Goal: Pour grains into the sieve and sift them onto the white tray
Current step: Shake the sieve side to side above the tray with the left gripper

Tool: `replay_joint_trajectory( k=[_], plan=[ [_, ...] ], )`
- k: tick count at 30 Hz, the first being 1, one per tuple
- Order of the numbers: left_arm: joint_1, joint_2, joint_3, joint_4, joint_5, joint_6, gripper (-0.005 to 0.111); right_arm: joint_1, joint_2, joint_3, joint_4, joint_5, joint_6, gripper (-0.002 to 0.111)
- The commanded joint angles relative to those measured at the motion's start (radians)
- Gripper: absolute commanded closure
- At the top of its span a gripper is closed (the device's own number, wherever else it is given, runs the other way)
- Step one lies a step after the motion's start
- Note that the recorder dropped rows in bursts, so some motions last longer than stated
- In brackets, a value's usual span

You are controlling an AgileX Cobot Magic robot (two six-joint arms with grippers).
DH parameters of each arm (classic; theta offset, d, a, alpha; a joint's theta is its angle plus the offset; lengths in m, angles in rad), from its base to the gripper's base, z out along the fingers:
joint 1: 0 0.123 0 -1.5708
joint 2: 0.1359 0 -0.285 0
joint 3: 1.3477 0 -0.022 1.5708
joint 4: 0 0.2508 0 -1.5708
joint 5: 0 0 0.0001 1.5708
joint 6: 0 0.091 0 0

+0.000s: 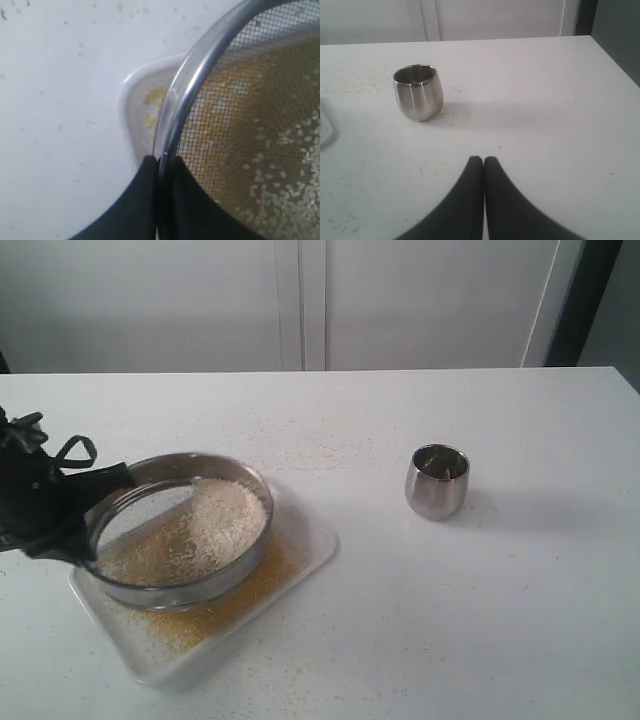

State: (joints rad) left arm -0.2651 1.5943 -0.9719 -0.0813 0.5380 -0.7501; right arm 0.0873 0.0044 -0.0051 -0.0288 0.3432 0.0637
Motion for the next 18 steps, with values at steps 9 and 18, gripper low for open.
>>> replay_joint_trajectory(
  k=[9, 18],
  plan=[
    [0.005, -0.016, -0.005, -0.206, -0.08, 0.214, 0.107, -0.006, -0.004, 0.005, -0.004, -0.008, 0.002, 0.108],
    [0.07, -0.016, -0.006, -0.224, -0.002, 0.281, 0.107, -0.006, -0.004, 0.005, -0.004, -0.008, 0.002, 0.108]
  ],
)
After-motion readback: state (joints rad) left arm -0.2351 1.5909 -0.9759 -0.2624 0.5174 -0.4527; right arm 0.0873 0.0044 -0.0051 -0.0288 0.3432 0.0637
